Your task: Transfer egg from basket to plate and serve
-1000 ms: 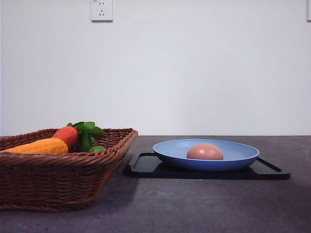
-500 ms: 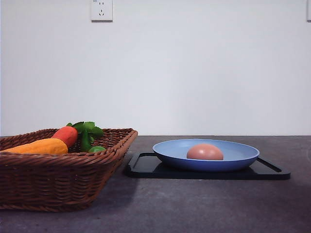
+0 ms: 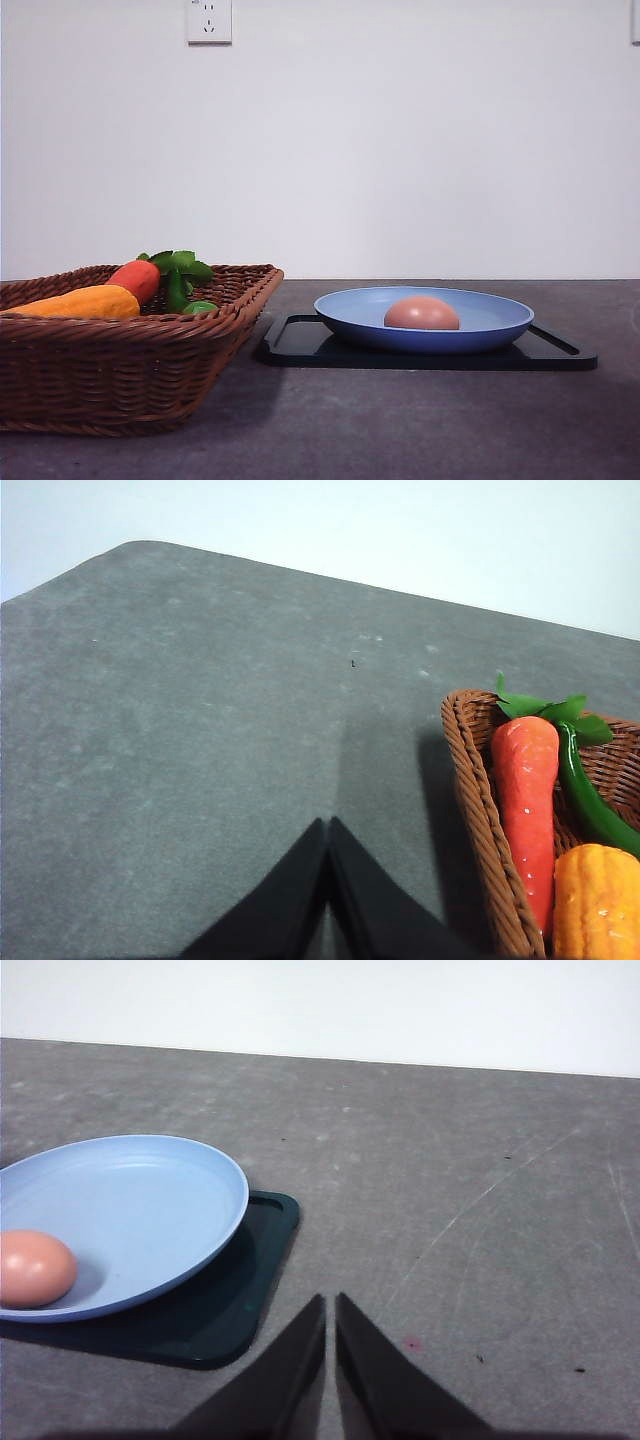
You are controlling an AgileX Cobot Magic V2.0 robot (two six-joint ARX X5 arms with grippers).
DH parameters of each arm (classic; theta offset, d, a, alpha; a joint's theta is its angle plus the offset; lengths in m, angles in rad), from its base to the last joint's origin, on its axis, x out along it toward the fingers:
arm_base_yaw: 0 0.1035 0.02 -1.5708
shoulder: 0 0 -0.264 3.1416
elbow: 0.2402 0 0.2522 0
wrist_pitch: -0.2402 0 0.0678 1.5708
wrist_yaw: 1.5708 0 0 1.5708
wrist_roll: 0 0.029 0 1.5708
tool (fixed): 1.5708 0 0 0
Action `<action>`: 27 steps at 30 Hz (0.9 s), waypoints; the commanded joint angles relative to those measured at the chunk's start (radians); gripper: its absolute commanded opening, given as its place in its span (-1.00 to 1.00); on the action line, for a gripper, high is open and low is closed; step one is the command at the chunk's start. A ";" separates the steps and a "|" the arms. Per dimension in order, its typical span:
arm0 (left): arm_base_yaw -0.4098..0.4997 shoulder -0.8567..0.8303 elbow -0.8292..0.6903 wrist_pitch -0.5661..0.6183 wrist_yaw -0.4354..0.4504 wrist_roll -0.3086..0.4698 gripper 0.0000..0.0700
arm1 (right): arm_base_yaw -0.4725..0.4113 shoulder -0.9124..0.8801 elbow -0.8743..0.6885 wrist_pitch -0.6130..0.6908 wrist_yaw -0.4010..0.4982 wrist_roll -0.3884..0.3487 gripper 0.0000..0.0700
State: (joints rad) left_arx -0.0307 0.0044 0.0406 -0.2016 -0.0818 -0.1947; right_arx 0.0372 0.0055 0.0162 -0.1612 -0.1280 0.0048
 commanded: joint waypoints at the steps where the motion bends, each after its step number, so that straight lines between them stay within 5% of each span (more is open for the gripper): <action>1: 0.000 -0.002 -0.020 -0.009 0.000 -0.001 -1.00 | -0.001 -0.002 -0.006 0.003 0.000 0.010 -1.00; 27: 0.000 -0.002 -0.020 -0.009 0.000 -0.001 -1.00 | -0.001 -0.002 -0.006 0.003 0.000 0.010 -1.00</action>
State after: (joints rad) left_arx -0.0307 0.0044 0.0406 -0.2016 -0.0818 -0.1947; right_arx 0.0372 0.0055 0.0162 -0.1612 -0.1280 0.0048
